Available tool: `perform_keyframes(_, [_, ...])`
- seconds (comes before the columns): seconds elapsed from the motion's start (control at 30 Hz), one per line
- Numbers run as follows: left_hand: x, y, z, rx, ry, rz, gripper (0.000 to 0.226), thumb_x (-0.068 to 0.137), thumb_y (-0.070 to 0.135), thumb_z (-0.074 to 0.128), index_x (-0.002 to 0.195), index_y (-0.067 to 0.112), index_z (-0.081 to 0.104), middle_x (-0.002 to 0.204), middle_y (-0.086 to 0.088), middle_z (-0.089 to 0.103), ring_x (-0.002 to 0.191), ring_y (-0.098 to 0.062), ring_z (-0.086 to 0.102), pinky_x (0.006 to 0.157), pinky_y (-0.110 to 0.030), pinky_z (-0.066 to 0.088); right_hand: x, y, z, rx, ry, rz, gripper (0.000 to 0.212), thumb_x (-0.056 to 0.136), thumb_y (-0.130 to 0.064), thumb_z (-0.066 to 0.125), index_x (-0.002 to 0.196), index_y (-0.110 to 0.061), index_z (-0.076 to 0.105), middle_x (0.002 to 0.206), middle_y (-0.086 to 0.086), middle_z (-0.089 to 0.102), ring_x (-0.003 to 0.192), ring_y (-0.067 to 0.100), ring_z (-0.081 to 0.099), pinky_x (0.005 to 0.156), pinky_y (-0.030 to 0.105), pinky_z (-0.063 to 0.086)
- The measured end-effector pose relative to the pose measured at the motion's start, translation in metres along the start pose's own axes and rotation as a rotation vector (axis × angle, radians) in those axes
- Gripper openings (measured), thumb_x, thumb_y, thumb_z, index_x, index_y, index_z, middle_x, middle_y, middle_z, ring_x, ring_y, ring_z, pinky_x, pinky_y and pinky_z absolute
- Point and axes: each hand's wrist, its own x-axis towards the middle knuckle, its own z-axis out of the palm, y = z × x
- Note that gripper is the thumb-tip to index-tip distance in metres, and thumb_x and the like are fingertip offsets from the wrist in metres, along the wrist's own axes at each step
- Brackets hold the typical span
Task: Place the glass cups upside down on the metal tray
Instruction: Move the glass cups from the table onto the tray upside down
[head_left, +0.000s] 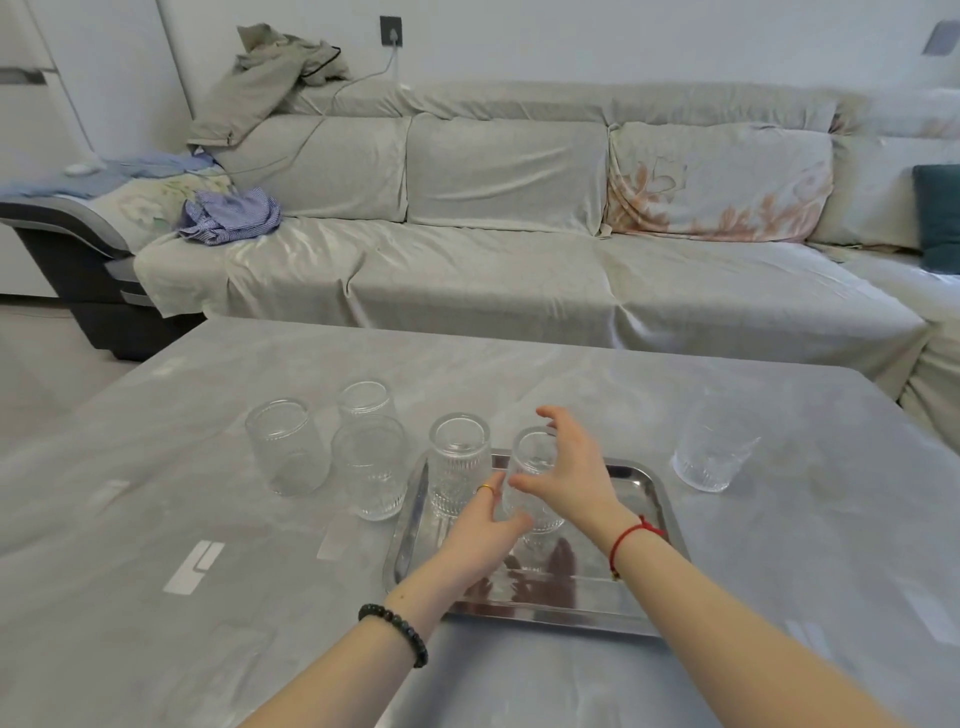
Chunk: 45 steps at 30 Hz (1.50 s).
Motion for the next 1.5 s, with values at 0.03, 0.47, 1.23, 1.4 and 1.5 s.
perform_keyframes(0.03, [0.001,-0.001,0.0,0.027,-0.002,0.016,0.073,0.081,0.022,0.057,0.142,0.024,0.016,0.152,0.0,0.023,0.134,-0.009,0.029,0.101,-0.025,0.029,-0.001,0.002,0.001,0.025,0.007,0.001,0.081,0.063,-0.022,0.08,0.129,-0.019,0.034,0.132,0.003,0.045,0.122,0.019,0.042,0.1,0.032,0.034])
perform_keyframes(0.47, [0.001,-0.006,0.014,-0.042,0.003,0.125,0.08,0.083,0.013,0.057,0.142,0.03,0.006,0.152,0.001,0.019,0.129,0.002,0.015,0.11,-0.027,0.019,-0.044,0.036,0.036,0.344,0.186,0.344,0.061,0.074,-0.001,0.068,0.127,-0.015,0.042,0.12,0.011,0.061,0.105,0.019,0.056,0.093,0.032,0.045])
perform_keyframes(1.23, [-0.022,-0.036,-0.117,-0.135,0.715,0.099,0.068,0.07,0.013,0.074,0.126,0.013,0.035,0.128,-0.008,0.045,0.117,-0.023,0.043,0.094,-0.025,0.036,-0.041,-0.071,0.133,0.484,-0.175,0.147,0.065,0.074,-0.008,0.066,0.131,-0.016,0.034,0.12,0.003,0.049,0.112,0.016,0.049,0.1,0.027,0.04])
perform_keyframes(1.4, [0.002,-0.041,-0.124,-0.088,0.534,0.083,0.098,0.061,0.019,0.081,0.138,0.016,0.02,0.141,-0.008,0.039,0.128,-0.019,0.038,0.099,-0.025,0.03,-0.027,-0.065,0.142,0.464,-0.191,0.216,0.079,0.075,-0.004,0.063,0.14,-0.013,0.02,0.145,0.013,0.033,0.134,0.024,0.033,0.113,0.043,0.029])
perform_keyframes(1.5, [0.01,-0.037,-0.119,-0.094,0.566,0.115,0.095,0.055,0.02,0.085,0.132,0.017,0.029,0.132,-0.004,0.048,0.117,-0.014,0.045,0.095,-0.024,0.035,-0.024,-0.062,0.144,0.464,-0.211,0.208,0.08,0.073,-0.002,0.063,0.14,-0.014,0.02,0.137,0.009,0.043,0.131,0.023,0.038,0.109,0.04,0.035])
